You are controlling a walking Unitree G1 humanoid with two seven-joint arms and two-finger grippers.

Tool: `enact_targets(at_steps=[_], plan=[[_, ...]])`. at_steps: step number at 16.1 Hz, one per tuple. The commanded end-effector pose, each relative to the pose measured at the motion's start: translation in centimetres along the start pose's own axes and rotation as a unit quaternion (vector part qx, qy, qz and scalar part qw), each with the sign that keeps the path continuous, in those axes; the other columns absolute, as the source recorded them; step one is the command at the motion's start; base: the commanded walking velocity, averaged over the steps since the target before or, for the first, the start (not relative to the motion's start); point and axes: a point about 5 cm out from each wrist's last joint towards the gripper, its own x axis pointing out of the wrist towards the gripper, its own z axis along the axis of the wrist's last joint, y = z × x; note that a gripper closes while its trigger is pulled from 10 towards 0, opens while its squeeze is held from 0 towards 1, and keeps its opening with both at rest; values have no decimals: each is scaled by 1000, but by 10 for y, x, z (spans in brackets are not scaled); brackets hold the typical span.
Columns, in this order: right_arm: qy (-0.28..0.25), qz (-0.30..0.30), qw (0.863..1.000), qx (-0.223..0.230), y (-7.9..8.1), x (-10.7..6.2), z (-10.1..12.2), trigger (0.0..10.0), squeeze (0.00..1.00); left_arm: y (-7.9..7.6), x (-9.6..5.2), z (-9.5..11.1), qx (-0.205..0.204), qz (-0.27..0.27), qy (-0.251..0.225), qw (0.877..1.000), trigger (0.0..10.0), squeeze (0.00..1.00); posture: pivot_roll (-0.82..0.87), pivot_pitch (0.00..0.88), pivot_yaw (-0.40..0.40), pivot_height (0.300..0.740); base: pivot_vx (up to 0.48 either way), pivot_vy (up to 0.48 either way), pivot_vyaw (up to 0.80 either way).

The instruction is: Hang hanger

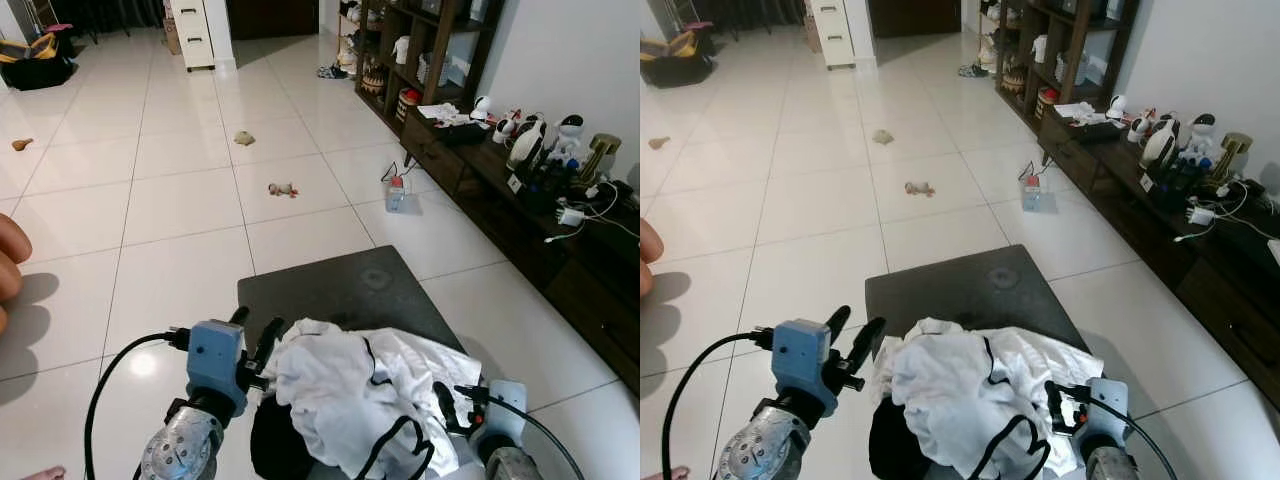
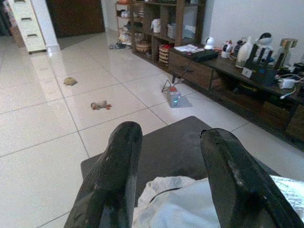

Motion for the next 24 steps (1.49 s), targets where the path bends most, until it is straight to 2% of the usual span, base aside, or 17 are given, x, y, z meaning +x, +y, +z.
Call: enact_targets(at_steps=[1, 8, 10, 12, 18, 21, 24], plan=[[8, 3, 1000, -6, 1, 0, -1, 10000, 0, 0, -1, 5, 3, 1, -5, 1000, 10000, 0, 49, 132, -31, 669, 0, 0, 0], [12, 12, 1000, -7, 4, -1, -4, 10000, 0, 4, 0, 3, 6, 14, 9, 1000, 10000, 0, 47, 148, -29, 669, 0, 0, 0], [26, 19, 999, -15, 5, 0, -5, 10000, 0, 4, 1, 3, 7, 15, 11, 1000, 10000, 0, 47, 149, -31, 669, 0, 0, 0], [20, 20, 1000, -12, 6, 0, -5, 10000, 0, 5, 1, 3, 7, 17, 10, 1000, 10000, 0, 49, 149, -31, 649, 0, 0, 0], [31, 19, 999, -10, 4, -1, -9, 10000, 0, 5, 2, 3, 7, 20, 12, 1000, 10000, 0, 47, 147, -32, 649, 0, 0, 0], [43, 27, 999, -13, 4, -2, -13, 10000, 0, 11, 2, -9, 19, 40, 41, 998, 10000, 0, 48, 146, -33, 649, 0, 0, 0], [59, 32, 997, -23, 2, -5, -19, 10000, 0, 18, 5, -14, -6, 66, 46, 997, 10000, 0, 46, 151, -34, 649, 0, 0, 0]])
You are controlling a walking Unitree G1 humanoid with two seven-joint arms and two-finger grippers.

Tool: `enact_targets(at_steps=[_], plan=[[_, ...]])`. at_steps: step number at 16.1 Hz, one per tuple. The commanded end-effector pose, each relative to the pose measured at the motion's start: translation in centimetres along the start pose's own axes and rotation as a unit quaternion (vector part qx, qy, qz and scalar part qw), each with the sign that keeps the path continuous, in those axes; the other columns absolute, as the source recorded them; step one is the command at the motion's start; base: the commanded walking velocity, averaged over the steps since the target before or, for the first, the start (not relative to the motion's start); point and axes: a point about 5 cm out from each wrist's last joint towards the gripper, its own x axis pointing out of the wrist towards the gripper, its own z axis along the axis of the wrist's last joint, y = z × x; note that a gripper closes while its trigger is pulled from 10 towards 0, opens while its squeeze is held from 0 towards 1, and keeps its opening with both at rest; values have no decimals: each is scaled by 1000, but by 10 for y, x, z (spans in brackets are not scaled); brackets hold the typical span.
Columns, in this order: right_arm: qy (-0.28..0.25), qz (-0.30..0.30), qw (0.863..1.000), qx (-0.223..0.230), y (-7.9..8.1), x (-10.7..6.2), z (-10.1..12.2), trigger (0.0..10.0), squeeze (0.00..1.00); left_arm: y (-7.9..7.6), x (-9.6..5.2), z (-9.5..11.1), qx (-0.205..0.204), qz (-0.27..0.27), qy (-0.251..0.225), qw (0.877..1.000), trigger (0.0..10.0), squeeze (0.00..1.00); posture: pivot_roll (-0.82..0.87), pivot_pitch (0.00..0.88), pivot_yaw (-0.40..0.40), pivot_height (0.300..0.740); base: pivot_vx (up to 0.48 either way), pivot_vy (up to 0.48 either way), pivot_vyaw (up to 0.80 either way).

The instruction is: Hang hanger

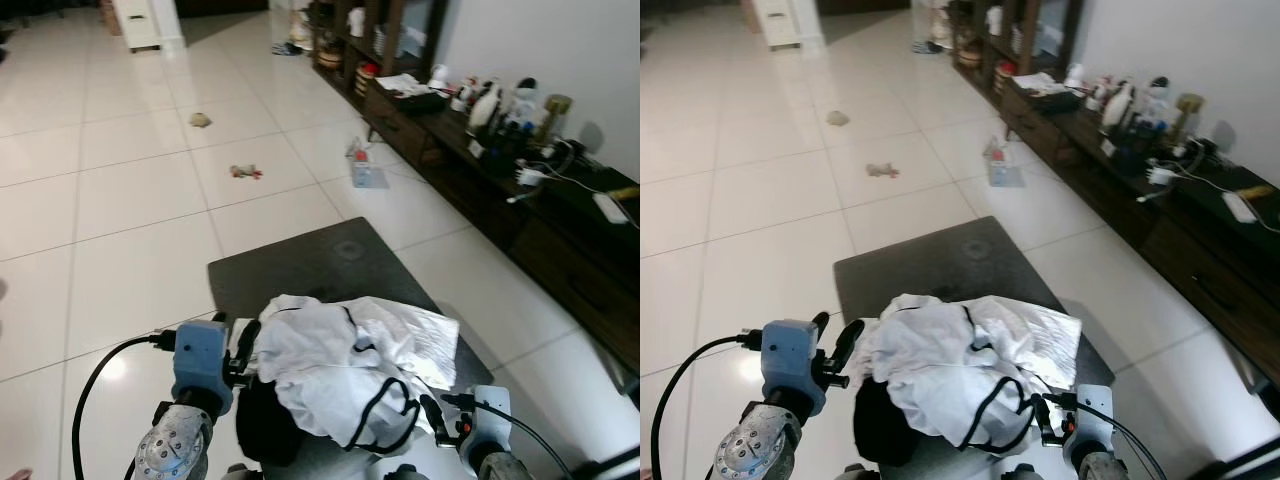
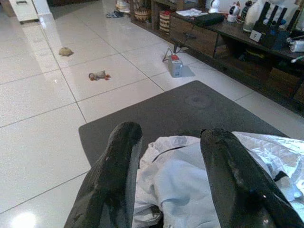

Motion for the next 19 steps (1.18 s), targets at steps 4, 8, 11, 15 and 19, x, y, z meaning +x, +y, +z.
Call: enact_targets(at_steps=[4, 8, 11, 15, 19], plan=[[33, -3, 999, -13, -6, -6, -14, 10000, 0, 1, 11, -3, -11, 7, 4, 1000, 10000, 0, 39, 157, -37, 649, 0, 0, 438], [44, -11, 999, -3, -11, -9, -19, 10000, 0, -9, 22, -11, -53, -34, 27, 998, 10000, 0, 27, 168, -43, 649, 0, 0, 113], [47, -10, 999, -3, -11, -11, -22, 10000, 0, 0, 37, -23, -140, 20, 51, 989, 10000, 0, 11, 183, -45, 649, 0, 0, 0], [46, -7, 999, -7, -12, -14, -25, 10000, 0, 12, 50, -43, -177, 38, 114, 977, 10000, 1000, -3, 219, -53, 649, 0, 0, 0], [45, -1, 999, -12, -11, -19, -32, 10000, 0, 13, 59, -64, -254, 46, 169, 951, 10000, 1000, -27, 248, -56, 649, 0, 0, 0]])
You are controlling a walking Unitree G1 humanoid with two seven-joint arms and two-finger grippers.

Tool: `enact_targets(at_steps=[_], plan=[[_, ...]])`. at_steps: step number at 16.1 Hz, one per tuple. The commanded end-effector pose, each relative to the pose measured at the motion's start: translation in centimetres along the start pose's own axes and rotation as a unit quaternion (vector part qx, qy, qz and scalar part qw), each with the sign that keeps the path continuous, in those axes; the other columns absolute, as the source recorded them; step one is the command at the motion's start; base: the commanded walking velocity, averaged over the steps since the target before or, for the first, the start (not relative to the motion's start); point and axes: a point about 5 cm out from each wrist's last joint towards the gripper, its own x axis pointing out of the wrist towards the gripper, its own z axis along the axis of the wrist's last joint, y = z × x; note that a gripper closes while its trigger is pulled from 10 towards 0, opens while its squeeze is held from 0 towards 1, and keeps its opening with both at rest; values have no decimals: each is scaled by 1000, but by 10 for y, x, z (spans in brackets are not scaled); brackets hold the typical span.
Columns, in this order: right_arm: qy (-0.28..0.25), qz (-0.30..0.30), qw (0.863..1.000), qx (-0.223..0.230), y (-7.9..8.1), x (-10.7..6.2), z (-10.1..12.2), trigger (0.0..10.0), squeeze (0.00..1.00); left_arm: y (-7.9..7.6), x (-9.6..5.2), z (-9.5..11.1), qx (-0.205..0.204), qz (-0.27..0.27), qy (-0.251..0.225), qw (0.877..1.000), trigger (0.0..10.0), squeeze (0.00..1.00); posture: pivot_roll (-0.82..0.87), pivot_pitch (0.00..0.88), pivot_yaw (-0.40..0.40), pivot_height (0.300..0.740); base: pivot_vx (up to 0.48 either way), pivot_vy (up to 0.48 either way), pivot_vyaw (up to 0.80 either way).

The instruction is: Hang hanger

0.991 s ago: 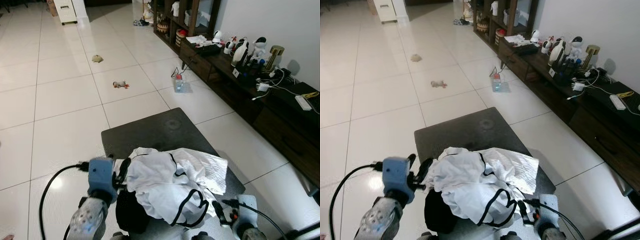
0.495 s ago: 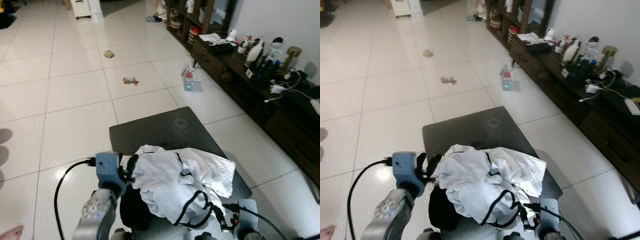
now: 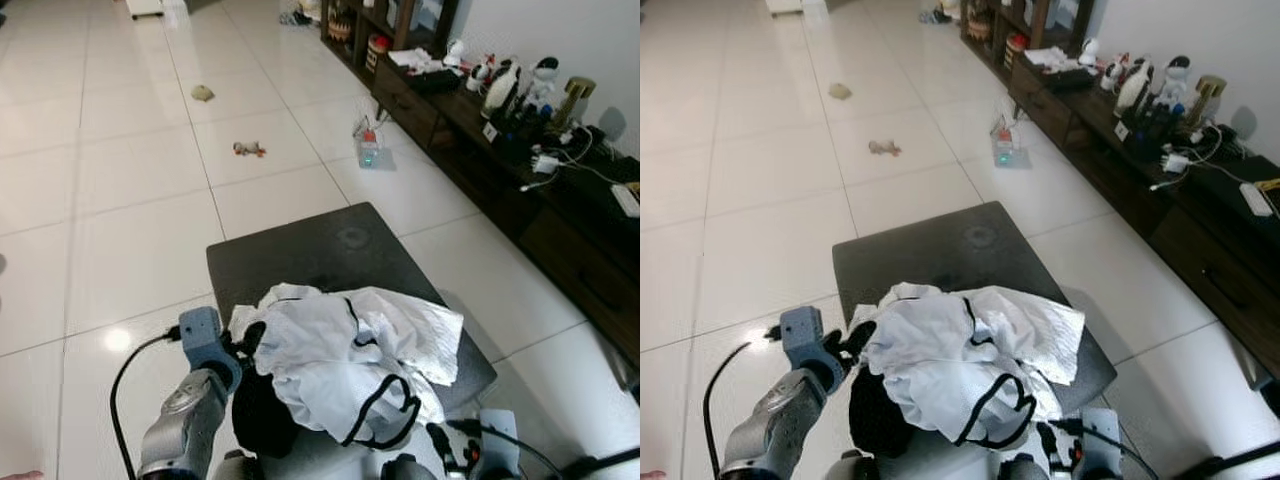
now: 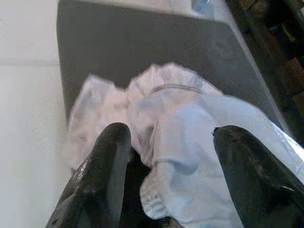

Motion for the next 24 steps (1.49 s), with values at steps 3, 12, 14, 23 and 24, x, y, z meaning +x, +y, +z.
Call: enact_targets(at_steps=[3, 12, 14, 23, 24], plan=[[-6, 5, 1000, -9, 0, -4, -5, 10000, 0, -6, 4, -12, -26, -32, 38, 998, 10000, 1000, -41, 261, -58, 649, 0, 0, 0], [-30, 15, 999, -14, 7, -6, -3, 10000, 0, -3, 13, -22, -70, 19, 92, 993, 10000, 0, -47, 281, -57, 649, 0, 0, 0], [-35, 17, 999, -15, 8, -6, -1, 10000, 0, -1, 14, -25, -61, 27, 104, 992, 10000, 0, -53, 281, -57, 649, 0, 0, 0], [-47, 24, 998, -26, 10, -11, 0, 10000, 0, -5, 24, -12, -71, 34, 82, 994, 0, 0, -61, 303, -71, 649, 0, 0, 0], [-47, 26, 998, -28, 10, -12, 0, 10000, 0, -5, 25, -11, -72, 35, 81, 994, 0, 0, -60, 305, -72, 649, 0, 0, 0]])
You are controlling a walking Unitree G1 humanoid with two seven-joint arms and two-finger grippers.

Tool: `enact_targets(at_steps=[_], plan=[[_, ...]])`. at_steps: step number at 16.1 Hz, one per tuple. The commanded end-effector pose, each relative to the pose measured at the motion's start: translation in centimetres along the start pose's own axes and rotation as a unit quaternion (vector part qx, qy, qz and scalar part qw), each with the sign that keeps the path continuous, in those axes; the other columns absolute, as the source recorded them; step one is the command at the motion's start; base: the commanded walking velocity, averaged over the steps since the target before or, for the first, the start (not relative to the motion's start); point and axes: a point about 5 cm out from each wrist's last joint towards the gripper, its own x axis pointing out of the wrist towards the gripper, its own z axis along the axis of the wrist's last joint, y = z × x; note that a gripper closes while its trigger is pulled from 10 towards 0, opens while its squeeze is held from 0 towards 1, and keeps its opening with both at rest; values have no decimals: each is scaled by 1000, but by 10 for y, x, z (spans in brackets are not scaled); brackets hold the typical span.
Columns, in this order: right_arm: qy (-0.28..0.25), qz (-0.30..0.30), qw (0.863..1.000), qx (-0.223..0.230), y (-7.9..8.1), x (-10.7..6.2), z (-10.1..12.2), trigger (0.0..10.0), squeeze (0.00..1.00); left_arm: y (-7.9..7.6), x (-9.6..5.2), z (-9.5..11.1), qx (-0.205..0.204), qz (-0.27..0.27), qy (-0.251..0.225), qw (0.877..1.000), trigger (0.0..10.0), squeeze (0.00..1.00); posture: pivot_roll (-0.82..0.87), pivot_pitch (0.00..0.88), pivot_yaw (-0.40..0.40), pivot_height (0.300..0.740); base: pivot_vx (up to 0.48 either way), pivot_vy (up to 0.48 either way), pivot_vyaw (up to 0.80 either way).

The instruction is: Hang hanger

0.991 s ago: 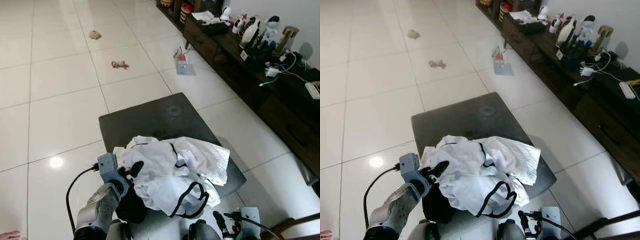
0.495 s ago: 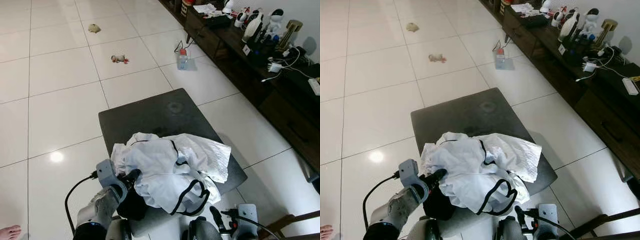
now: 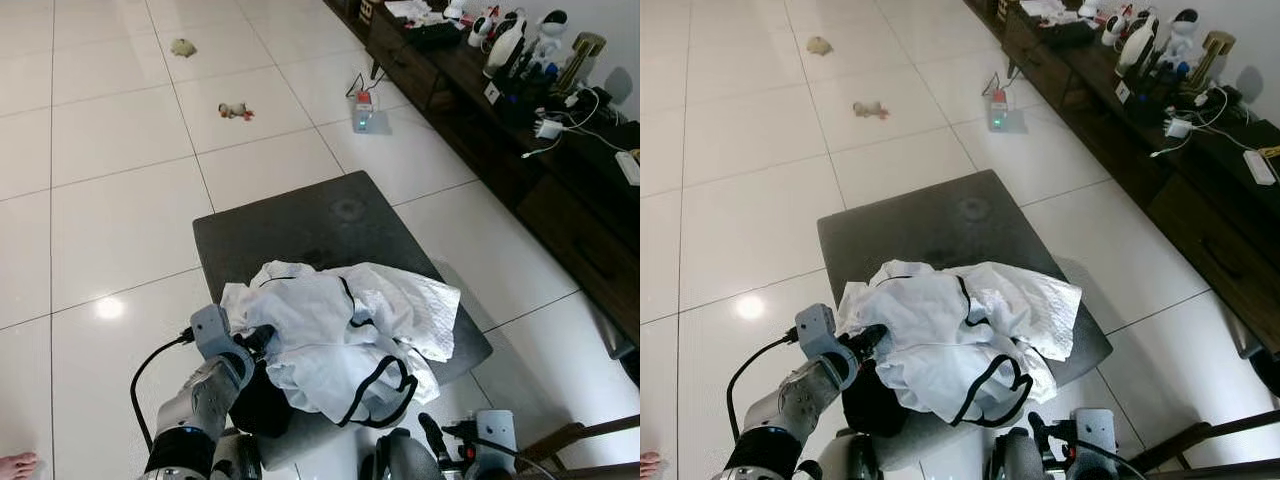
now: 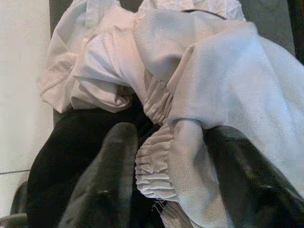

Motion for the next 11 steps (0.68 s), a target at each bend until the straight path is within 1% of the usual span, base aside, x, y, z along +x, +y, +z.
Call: enact_targets(at_steps=[1, 6, 11], plan=[[19, -3, 1000, 3, -1, -6, -10, 10000, 0, 4, 1, -6, -6, 10, 11, 1000, 0, 0, -60, 306, -73, 649, 0, 0, 0], [21, 3, 1000, -4, 2, -5, -7, 10000, 0, 6, 2, -6, -6, 20, 18, 1000, 0, 0, -58, 297, -73, 649, 0, 0, 0], [25, 7, 1000, -8, 3, -3, -5, 10000, 0, 6, 3, 0, -7, 22, 10, 1000, 0, 0, -52, 285, -70, 649, 0, 0, 0]])
